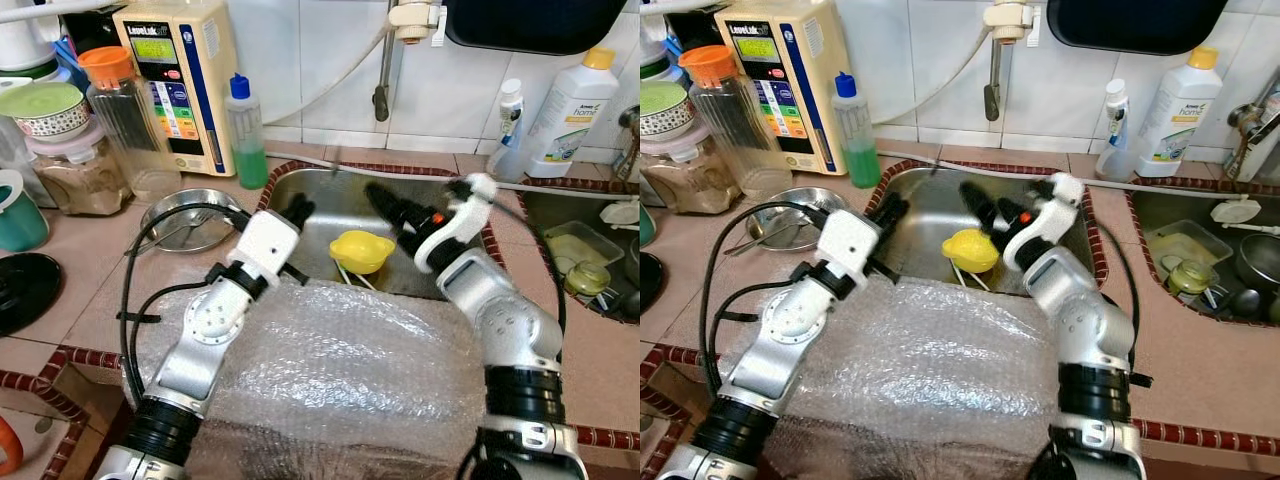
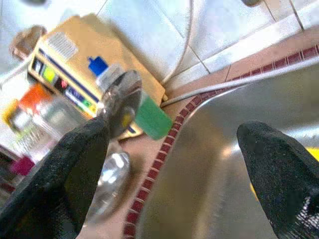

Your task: Kitchen organization

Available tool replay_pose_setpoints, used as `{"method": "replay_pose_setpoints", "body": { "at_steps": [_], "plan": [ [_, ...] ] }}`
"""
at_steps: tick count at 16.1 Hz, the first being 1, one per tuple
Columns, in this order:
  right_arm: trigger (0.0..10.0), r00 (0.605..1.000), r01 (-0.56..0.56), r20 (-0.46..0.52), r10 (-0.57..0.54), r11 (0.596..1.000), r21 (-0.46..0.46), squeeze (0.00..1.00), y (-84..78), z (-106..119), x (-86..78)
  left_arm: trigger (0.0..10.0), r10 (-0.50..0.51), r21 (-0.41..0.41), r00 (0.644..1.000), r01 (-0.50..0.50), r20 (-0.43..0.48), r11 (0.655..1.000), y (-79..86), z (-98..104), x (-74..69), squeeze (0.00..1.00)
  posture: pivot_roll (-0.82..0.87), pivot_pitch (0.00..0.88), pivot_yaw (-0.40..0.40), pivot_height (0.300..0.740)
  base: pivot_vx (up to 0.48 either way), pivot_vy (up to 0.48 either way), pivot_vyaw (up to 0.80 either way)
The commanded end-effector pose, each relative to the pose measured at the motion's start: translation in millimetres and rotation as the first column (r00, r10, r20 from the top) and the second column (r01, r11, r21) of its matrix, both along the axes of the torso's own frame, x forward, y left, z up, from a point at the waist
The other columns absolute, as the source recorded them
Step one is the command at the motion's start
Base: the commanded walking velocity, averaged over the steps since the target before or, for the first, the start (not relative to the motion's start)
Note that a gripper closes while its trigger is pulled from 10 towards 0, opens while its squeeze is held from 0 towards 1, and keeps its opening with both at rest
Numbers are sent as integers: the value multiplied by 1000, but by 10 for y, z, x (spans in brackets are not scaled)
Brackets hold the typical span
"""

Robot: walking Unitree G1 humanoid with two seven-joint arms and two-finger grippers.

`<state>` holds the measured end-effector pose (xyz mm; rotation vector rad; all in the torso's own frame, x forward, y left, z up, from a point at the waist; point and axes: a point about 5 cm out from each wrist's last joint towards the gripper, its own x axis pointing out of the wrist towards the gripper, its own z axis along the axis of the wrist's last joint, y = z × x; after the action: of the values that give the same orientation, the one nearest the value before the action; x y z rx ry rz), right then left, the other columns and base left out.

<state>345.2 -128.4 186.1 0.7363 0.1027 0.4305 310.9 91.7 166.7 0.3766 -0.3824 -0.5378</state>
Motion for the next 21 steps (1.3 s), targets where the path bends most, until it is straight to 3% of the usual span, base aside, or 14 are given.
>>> {"method": "replay_pose_setpoints", "body": {
  "at_steps": [1,5,6,10,11,12,19,20,21],
  "plan": [
    [10000,998,-41,-37,43,998,41,0,75,27,21,0,-62,40,998,61,22,997,-115,-10,-44,0,72,0,36,740,0,0,0],
    [10000,995,-82,-56,84,996,39,0,181,86,20,0,-88,72,996,86,19,994,-186,-67,-59,0,69,0,33,740,0,0,0],
    [10000,995,-83,-55,85,996,34,1000,184,103,22,0,-82,71,996,81,17,994,-175,-74,-56,0,70,0,30,740,0,0,0],
    [10000,990,-81,-112,81,997,10,1000,197,23,39,0,-58,69,998,56,26,996,-143,-79,-51,0,75,0,21,740,0,0,0],
    [10000,989,-81,-125,83,996,20,361,211,9,55,0,-59,68,998,57,29,996,-145,-77,-52,0,75,0,19,740,0,0,0],
    [10000,988,-80,-134,82,997,21,24,223,0,67,0,-60,67,998,58,29,996,-147,-78,-52,0,75,0,19,740,0,0,0],
    [10000,982,-106,-154,113,993,55,0,527,43,244,0,-74,76,997,71,33,995,-196,-96,-71,0,80,0,16,740,0,0,0],
    [0,983,-85,-161,92,995,46,0,520,44,269,0,-72,80,997,69,34,994,-192,-101,-74,0,83,0,15,740,0,0,0],
    [0,983,-66,-168,72,997,43,0,497,42,283,0,-69,81,997,66,34,995,-180,-109,-77,0,85,0,13,740,0,0,0]
  ]
}}
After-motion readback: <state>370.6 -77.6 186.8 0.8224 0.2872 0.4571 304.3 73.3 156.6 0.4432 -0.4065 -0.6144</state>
